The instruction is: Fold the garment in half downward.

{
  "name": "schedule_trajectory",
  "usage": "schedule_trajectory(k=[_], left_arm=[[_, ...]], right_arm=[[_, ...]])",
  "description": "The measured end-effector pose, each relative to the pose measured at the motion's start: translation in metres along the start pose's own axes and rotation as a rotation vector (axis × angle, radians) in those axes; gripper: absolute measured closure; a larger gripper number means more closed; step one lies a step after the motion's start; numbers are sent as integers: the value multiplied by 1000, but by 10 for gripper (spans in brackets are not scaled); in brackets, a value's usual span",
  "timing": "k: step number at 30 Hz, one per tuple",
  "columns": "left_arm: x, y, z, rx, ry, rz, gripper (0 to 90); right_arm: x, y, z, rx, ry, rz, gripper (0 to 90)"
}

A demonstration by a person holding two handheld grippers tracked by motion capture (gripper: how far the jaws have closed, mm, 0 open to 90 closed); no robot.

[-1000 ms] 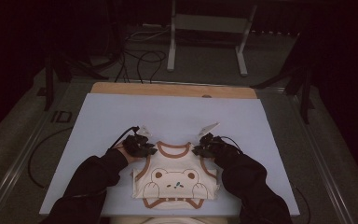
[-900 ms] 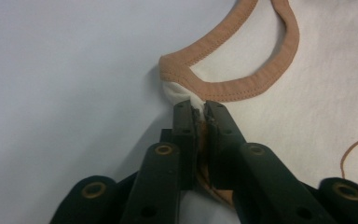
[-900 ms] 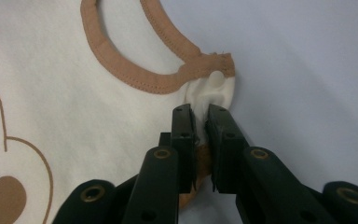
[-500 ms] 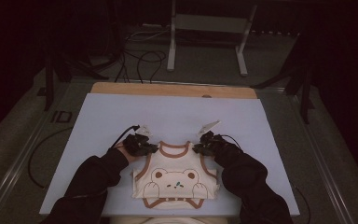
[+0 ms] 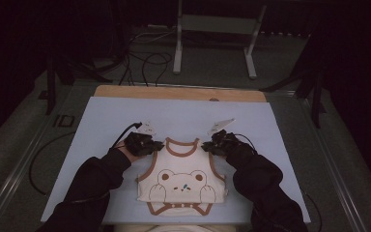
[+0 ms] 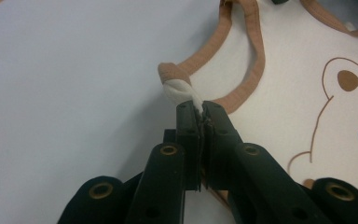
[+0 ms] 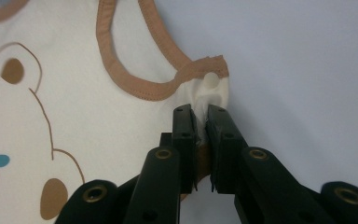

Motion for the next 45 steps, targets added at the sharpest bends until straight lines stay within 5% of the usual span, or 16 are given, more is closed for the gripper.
schedule_trajectory(k=[45], left_arm=[[71, 9, -68, -92, -156, -66, 871]], right_arm=[[59, -21, -59, 81, -116, 133, 828]])
Point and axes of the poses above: each handheld gripper's, and its own axes: x roughly backward along the jaws, z roughly out of its underside, y roughly to its left, the point moved 3 cm from there along -x, roughly forward along the jaws, and after that the axes turned 5 degrees about x, right-handed, at the moved point
